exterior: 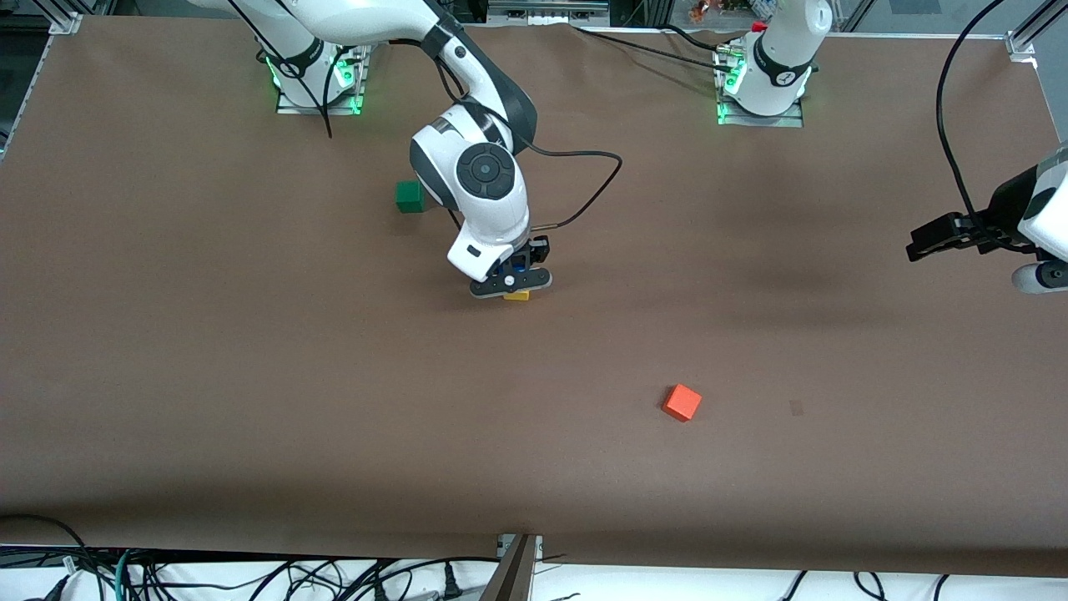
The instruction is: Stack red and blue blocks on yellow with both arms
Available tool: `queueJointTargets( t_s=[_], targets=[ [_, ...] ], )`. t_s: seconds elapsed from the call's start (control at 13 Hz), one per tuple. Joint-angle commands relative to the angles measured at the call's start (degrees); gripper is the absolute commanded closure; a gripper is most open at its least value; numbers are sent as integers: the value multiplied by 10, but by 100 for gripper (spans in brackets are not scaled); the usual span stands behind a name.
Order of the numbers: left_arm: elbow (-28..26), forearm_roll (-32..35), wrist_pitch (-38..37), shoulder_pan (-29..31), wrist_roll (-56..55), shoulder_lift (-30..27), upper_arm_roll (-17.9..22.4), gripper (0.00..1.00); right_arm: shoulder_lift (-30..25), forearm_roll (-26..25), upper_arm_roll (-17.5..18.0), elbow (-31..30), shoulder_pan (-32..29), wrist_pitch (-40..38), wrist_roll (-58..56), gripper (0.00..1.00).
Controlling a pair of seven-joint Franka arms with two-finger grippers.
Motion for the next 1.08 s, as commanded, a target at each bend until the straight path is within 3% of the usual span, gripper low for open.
queueJointTargets(
  t_s=[0.0,0.69,1.0],
  targets=[
    [2,6,5,3,15,3,-1,0,0,-10,-1,-2,4,2,14,70],
    [12,6,6,-1,15,8,-1,0,0,-10,-1,-2,8,5,15,67],
    [13,5,6,2,15,8,-1,0,0,-17,-1,-2,8,5,33,40]
  ],
)
